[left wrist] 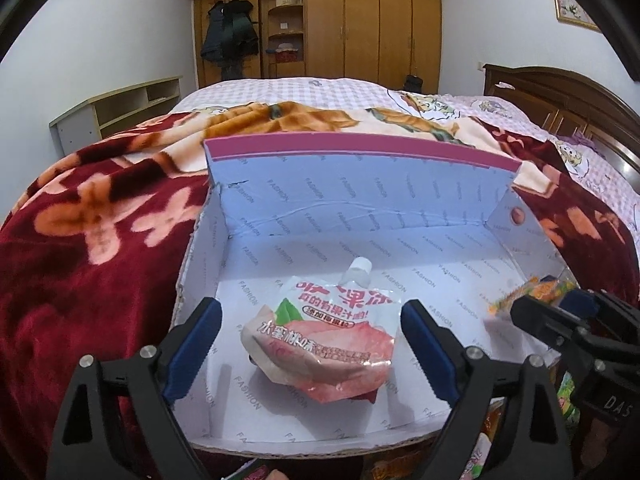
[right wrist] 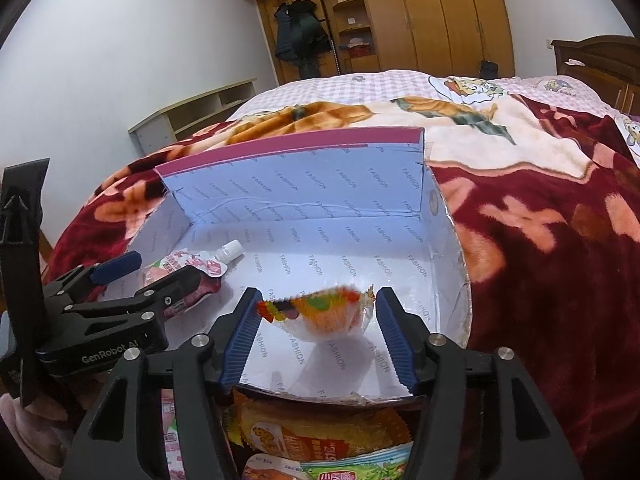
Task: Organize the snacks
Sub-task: 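Withdraw both open tools from the box back toward the snack pile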
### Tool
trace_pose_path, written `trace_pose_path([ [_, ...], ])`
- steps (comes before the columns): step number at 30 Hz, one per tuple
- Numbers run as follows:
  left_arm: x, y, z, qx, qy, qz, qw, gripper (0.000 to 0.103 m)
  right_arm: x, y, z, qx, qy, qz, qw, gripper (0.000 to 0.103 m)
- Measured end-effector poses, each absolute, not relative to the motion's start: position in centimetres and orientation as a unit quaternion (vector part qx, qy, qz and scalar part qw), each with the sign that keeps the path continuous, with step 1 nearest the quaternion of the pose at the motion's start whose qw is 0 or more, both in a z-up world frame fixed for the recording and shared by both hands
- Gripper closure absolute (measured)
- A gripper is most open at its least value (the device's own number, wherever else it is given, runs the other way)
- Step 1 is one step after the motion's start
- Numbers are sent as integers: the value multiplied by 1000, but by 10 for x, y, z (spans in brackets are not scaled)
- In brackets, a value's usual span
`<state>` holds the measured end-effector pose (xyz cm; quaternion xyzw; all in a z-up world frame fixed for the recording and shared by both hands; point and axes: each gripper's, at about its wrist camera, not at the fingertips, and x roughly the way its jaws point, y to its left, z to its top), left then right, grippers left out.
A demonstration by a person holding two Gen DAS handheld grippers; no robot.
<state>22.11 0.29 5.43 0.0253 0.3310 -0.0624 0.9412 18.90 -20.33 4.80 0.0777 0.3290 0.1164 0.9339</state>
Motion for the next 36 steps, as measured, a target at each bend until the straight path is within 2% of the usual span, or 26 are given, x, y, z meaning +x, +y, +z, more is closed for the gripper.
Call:
trace_pose_path([
  [7,223,6,63,21,320,-60,945,5,184,-202,56,74,313,116,940,37],
  [18,223,8,69,22,338,-72,938,4,182,-204,64,80,309,120,940,36],
  [36,172,16,89,46,317,-51,946,4,147,-198,77,84,300,118,943,36],
])
